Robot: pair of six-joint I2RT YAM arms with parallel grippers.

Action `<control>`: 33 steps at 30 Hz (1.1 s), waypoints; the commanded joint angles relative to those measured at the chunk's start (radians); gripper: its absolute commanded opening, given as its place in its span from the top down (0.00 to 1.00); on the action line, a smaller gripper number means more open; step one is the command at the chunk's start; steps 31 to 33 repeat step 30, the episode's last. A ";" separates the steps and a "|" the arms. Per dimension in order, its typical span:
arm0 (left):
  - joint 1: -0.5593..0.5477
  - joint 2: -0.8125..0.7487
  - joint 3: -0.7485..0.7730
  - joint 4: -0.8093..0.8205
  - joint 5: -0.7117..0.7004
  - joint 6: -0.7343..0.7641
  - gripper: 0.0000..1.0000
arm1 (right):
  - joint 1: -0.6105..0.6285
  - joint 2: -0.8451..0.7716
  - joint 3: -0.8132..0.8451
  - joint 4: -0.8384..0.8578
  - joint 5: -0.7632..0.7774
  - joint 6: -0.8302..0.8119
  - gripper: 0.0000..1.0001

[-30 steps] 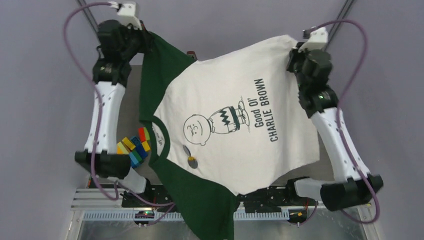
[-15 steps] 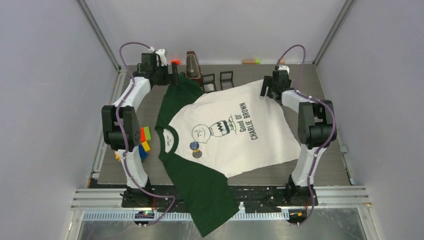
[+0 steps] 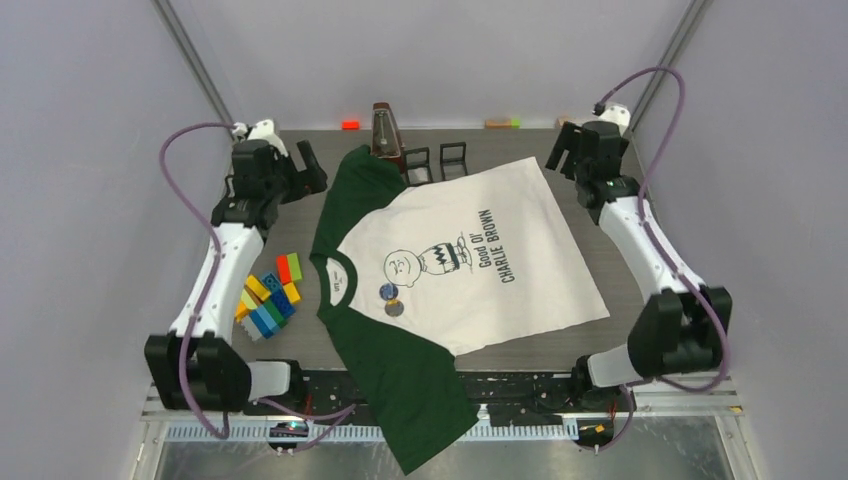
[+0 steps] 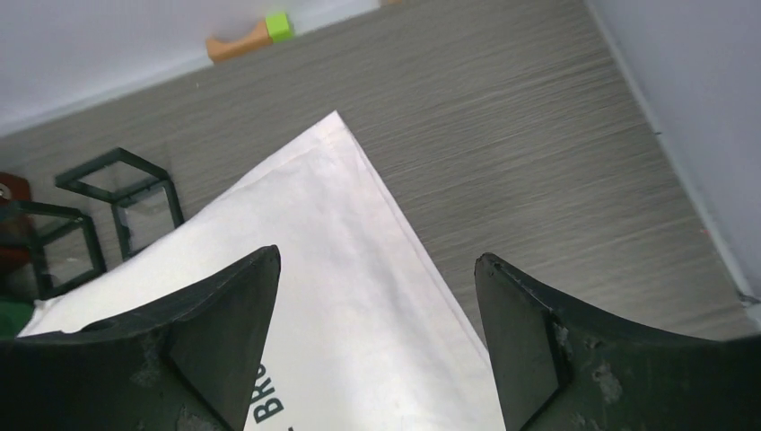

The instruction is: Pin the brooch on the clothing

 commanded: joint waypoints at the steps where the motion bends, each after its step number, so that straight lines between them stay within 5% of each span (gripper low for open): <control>1: 0.003 -0.230 -0.048 -0.103 -0.138 -0.002 0.00 | -0.003 -0.262 -0.101 -0.055 0.122 0.000 0.15; 12: 0.003 -0.682 -0.312 -0.157 -0.194 0.066 0.00 | 0.000 -0.680 -0.520 0.122 0.134 0.096 0.07; 33: 0.003 -0.672 -0.299 -0.168 -0.189 0.092 0.00 | 0.000 -0.740 -0.566 0.104 0.132 0.091 0.06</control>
